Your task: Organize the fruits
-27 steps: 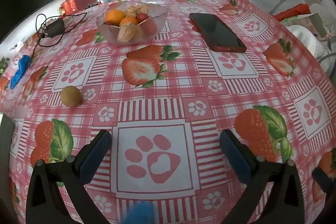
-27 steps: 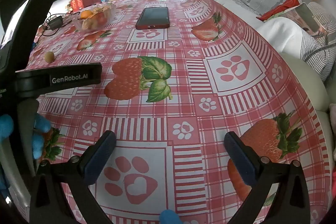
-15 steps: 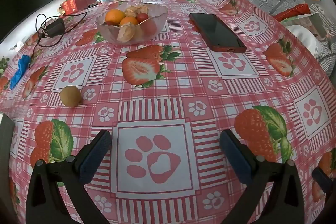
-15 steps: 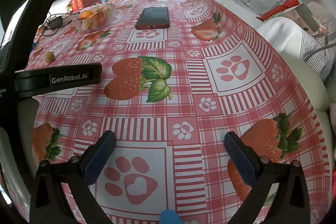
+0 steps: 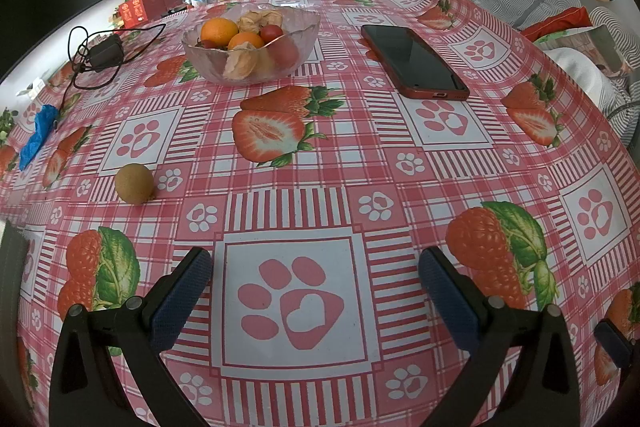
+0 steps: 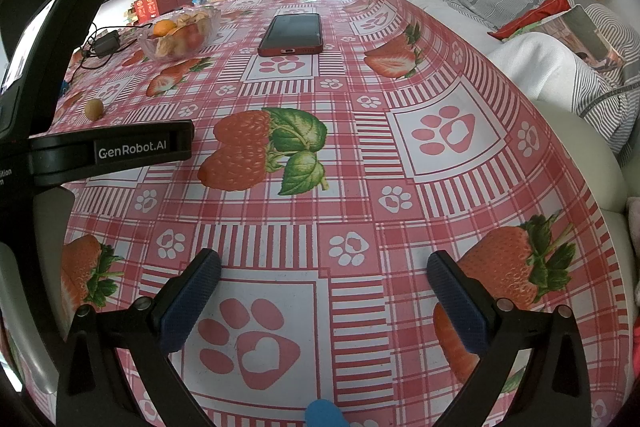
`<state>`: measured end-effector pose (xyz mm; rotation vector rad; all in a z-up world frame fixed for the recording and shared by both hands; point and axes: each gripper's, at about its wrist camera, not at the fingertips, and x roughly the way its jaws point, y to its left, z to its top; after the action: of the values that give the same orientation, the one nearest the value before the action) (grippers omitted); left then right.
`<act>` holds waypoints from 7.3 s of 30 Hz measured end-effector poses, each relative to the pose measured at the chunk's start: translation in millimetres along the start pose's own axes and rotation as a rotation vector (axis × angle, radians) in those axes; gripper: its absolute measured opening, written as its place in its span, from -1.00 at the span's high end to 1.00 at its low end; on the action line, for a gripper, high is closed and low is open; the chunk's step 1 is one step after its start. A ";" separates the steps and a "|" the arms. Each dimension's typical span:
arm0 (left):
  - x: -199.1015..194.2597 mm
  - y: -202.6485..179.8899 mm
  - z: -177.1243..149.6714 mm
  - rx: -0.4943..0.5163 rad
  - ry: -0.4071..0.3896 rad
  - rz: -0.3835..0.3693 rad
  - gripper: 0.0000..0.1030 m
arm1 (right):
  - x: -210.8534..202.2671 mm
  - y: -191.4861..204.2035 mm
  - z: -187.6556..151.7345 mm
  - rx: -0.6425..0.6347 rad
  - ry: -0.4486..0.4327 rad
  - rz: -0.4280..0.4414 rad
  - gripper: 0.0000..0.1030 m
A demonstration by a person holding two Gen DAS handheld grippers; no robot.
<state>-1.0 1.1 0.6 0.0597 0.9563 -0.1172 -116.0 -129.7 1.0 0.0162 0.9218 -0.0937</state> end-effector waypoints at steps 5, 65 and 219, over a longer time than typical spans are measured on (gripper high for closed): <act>0.0 0.3 0.0 0.000 0.000 0.000 -1.00 | 0.0 0.0 0.0 0.000 0.000 0.000 -1.00; 0.0 0.3 0.0 0.000 0.000 0.000 -1.00 | -1.3 -0.2 -0.5 0.001 -0.001 0.000 -1.00; -244.6 338.0 -71.4 -0.121 -0.145 -0.013 0.46 | -133.8 264.0 91.9 -0.290 0.053 0.491 0.48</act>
<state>-155.9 361.8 159.1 -0.0660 0.8175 -0.0739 -100.1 138.1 156.2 -0.0241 0.9545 0.4978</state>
